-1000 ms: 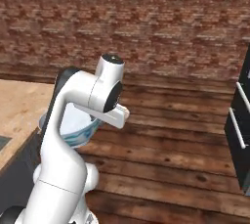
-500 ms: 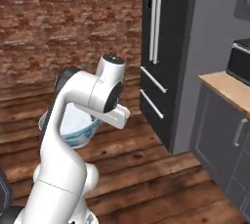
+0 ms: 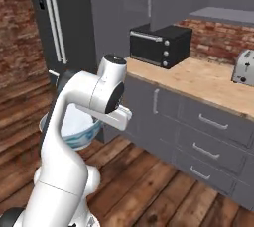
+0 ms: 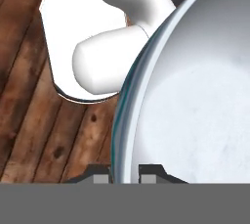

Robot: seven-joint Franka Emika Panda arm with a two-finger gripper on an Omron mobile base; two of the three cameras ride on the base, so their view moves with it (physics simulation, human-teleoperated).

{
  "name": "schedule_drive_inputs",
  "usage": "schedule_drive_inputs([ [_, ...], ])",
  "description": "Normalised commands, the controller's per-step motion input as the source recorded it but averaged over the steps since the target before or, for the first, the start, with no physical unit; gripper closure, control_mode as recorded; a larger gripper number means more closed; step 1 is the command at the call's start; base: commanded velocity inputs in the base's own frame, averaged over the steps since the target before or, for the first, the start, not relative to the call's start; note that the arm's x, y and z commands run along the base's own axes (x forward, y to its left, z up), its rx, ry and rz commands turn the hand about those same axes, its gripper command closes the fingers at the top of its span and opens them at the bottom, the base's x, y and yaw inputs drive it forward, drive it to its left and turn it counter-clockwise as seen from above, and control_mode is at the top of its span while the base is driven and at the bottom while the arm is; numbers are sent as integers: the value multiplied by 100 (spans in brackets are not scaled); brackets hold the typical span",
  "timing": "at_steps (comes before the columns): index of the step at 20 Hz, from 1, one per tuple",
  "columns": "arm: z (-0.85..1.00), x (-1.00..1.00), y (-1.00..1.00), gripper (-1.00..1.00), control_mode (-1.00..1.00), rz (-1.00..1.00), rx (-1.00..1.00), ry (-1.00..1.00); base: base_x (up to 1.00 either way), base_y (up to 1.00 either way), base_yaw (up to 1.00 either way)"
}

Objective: Pick the mug and place it in the sink. Pick the bowl and place it in the open cabinet and then close the cabinet.

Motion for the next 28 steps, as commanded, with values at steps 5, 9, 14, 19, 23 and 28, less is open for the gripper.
schedule_drive_inputs([
  [5,0,0,0,100,100,0,0,0,8,0,-76],
  [9,0,0,0,100,100,0,0,0,24,0,-63],
  [14,0,0,0,100,100,0,0,0,8,1,-17],
  [19,0,0,0,100,100,0,0,0,28,0,0],
  [23,0,0,0,100,100,0,0,0,67,-3,0],
  [28,0,0,0,100,100,0,0,0,96,0,0],
])
